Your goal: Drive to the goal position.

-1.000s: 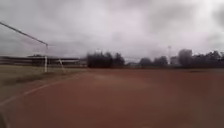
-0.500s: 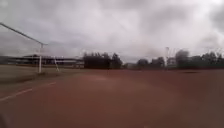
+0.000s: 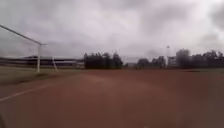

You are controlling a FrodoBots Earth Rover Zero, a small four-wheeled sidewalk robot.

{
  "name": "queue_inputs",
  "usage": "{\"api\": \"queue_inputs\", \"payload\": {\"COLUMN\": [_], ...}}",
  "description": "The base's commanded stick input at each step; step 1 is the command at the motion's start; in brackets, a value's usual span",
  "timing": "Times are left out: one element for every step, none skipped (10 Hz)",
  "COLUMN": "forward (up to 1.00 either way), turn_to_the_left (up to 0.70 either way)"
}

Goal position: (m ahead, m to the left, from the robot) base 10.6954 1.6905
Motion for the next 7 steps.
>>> {"api": "queue_inputs", "payload": {"forward": [0.70,0.70,0.70,0.70,0.70,0.70,0.70], "turn_to_the_left": [0.00,0.00,0.00,0.00,0.00,0.00,0.00]}}
